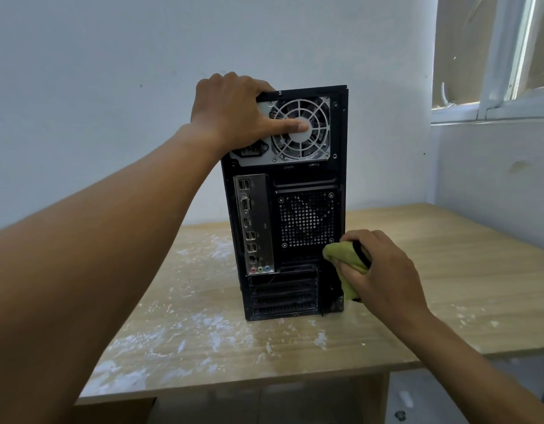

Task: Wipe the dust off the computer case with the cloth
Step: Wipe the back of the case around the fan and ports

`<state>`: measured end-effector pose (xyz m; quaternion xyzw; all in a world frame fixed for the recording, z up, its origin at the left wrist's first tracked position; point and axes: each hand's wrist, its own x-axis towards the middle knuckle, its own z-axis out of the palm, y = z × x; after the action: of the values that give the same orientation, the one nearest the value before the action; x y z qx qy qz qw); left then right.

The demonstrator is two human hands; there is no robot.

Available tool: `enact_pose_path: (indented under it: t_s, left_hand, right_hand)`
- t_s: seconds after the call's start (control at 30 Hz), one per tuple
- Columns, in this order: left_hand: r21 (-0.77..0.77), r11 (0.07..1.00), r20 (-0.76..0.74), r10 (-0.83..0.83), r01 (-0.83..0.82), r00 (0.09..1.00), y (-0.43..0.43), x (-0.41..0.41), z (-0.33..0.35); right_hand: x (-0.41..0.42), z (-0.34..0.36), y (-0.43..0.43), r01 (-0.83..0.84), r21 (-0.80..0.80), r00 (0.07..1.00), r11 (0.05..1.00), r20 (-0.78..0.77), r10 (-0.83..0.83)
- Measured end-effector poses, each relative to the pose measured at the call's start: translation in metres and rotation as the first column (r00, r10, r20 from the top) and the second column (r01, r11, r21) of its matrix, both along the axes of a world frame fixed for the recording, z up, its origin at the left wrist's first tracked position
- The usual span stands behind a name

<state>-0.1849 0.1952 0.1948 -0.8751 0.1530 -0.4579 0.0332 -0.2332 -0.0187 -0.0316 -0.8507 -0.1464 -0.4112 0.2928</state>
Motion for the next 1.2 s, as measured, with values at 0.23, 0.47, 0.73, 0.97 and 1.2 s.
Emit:
enact_pose_path:
  t_s: [0.23,0.47,0.73,0.97,1.2]
  left_hand:
    - [-0.007,1.0,-0.016,0.006,-0.006,1.0,0.0,-0.002,0.0]
    - [-0.018,1.0,-0.026,-0.004,0.003,1.0,-0.001,-0.003,0.0]
    - [-0.032,0.999,-0.04,-0.013,0.012,0.999,-0.001,-0.005,0.0]
    - [-0.033,0.999,-0.036,-0.009,0.007,0.999,-0.001,-0.004,0.0]
    - [-0.034,0.999,-0.049,-0.007,0.006,0.999,-0.002,-0.005,0.0]
  right_hand:
    - [-0.003,-0.032,-0.006,-0.042,-0.099,0.997,0.994,-0.064,0.035]
    - [-0.007,-0.05,-0.016,-0.048,-0.251,0.936,0.967,-0.349,-0.044]
    - [-0.011,-0.031,-0.003,-0.014,-0.374,0.847,0.927,-0.497,-0.188]
    - [-0.009,-0.039,0.005,0.086,-0.288,0.85,0.954,-0.479,-0.221]
    - [-0.016,-0.057,-0.001,0.088,0.286,0.973,0.954,-0.231,-0.02]
